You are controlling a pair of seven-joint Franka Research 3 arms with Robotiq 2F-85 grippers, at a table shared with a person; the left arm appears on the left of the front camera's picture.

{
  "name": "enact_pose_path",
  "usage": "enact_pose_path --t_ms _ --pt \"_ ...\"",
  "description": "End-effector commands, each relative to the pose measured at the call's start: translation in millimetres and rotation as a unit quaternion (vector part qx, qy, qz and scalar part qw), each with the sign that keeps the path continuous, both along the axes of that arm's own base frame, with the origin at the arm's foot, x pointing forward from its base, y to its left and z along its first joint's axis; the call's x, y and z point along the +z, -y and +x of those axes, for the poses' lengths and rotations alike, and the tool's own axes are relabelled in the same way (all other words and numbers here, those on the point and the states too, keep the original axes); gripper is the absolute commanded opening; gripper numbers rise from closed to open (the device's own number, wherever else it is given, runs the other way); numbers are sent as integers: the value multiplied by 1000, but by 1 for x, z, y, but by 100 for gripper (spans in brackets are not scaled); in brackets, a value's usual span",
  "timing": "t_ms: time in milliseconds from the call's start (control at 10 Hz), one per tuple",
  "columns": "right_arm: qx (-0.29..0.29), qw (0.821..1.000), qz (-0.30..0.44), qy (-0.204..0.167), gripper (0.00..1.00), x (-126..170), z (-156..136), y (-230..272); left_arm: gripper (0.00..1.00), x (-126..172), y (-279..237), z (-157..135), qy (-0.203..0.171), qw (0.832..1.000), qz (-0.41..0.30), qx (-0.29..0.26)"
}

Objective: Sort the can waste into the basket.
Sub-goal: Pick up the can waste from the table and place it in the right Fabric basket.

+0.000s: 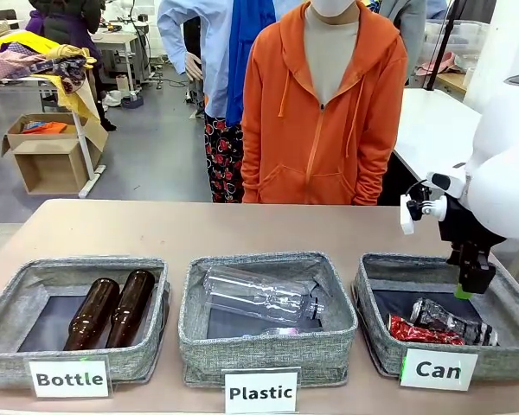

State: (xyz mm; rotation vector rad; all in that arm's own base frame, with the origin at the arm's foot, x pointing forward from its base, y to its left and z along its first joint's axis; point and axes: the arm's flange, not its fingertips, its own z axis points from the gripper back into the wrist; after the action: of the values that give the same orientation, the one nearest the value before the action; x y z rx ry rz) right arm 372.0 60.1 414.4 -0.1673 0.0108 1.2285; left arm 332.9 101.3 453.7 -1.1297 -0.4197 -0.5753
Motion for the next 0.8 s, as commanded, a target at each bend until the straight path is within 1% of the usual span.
enact_pose_path --t_ms 0,100,200,300,400,500,600,700 --pt "-13 1000 -17 3 100 -8 -2 -2 100 3 1 -2 -6 1000 0 -1" --pt "-28 1000 -7 -2 100 -5 -2 -5 100 3 1 -2 -6 1000 0 -1" --pt "-61 997 34 -22 100 0 -3 -8 100 3 1 -2 -6 1000 0 -1" --pt "-121 988 82 -50 100 7 -4 -12 100 3 1 -2 -6 1000 0 -1" --pt "-173 969 154 -85 100 15 -8 -14 100 3 1 -2 -6 1000 0 -1" --pt "-191 937 256 -138 100 24 -14 -10 100 3 1 -2 -6 1000 0 -1" --pt "-182 849 442 -226 100 33 -21 6 100 3 1 -2 -6 1000 0 -1" --pt "-189 773 550 -256 100 32 -23 18 100 3 1 -2 -6 1000 0 -1"
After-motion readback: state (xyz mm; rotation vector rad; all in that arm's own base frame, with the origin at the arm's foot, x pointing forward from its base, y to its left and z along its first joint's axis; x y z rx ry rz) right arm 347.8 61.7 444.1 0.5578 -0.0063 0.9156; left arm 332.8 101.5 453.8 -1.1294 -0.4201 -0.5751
